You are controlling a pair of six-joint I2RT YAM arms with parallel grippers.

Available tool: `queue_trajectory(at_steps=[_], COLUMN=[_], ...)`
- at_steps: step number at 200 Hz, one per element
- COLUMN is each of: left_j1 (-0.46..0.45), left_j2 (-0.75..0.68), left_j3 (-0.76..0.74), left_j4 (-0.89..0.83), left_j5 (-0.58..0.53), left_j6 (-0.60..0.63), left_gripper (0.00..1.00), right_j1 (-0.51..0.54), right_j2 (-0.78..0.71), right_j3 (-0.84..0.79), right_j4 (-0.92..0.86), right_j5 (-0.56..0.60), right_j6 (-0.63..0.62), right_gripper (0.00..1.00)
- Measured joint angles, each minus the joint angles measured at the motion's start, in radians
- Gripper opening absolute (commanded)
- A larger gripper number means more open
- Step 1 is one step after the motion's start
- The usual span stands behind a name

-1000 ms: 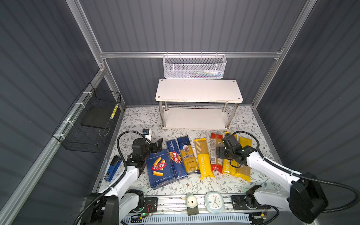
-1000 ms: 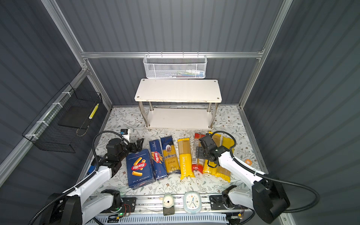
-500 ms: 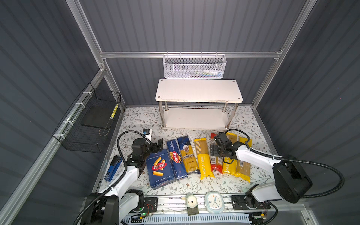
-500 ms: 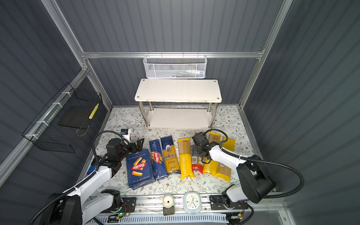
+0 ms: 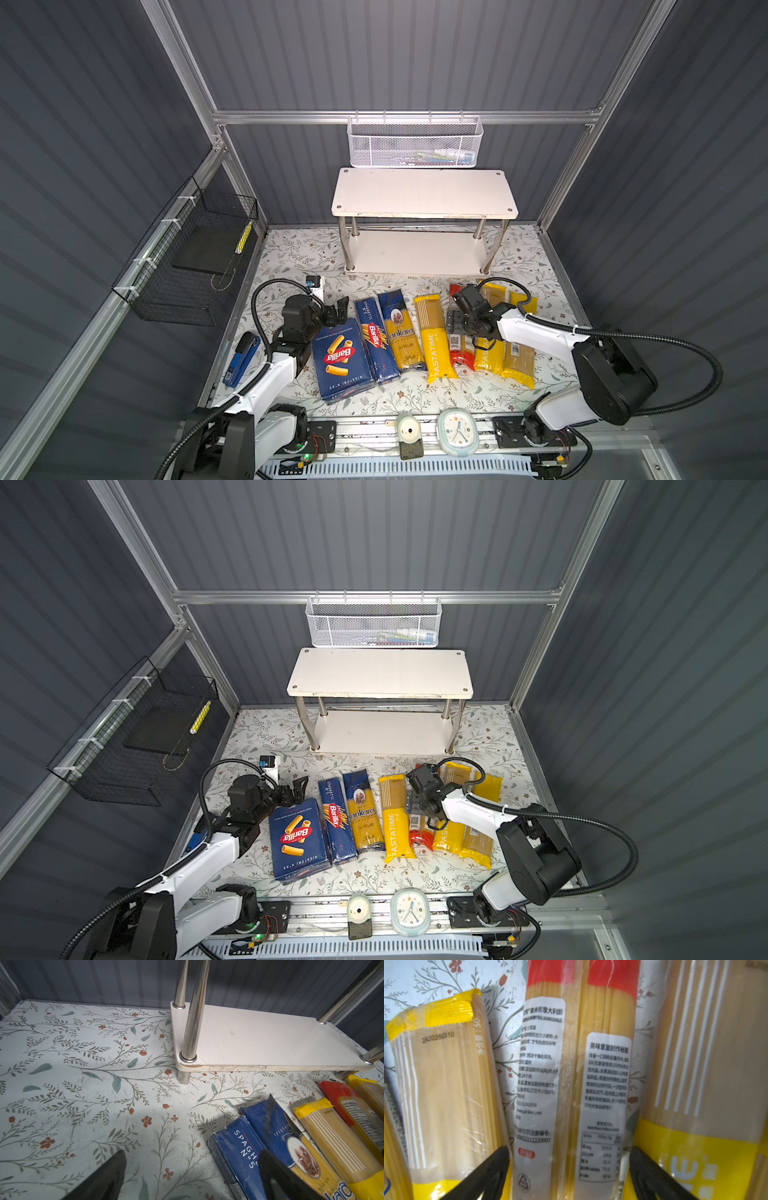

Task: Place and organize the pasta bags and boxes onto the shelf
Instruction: 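Close the right gripper on the red-topped spaghetti bag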

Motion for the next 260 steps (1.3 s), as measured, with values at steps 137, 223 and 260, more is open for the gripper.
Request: queue_trajectory(at_steps=[137, 223, 260], left_j1=[0.0, 0.0, 0.0], left_j2=[0.001, 0.001, 0.001], left_j3=[0.0, 0.0, 0.0], left_j4=[0.0, 0.0, 0.0], left_j5=[0.002, 0.003, 0.005], left_j6=[0.0, 0.0, 0.002], left_gripper=[1.0, 1.0, 0.99], right_j1=[0.005, 0.008, 0.008], right_j2=[0.074, 0.082, 0.058], right_j3=[-0.001, -0.012, -0.048], right_j4=[0.032, 0.063, 0.102], right_j5=[0.036, 0.053, 0.06], right_j6=[0.036, 0.053, 0.054], right_gripper=[0.86, 0.71, 0.66])
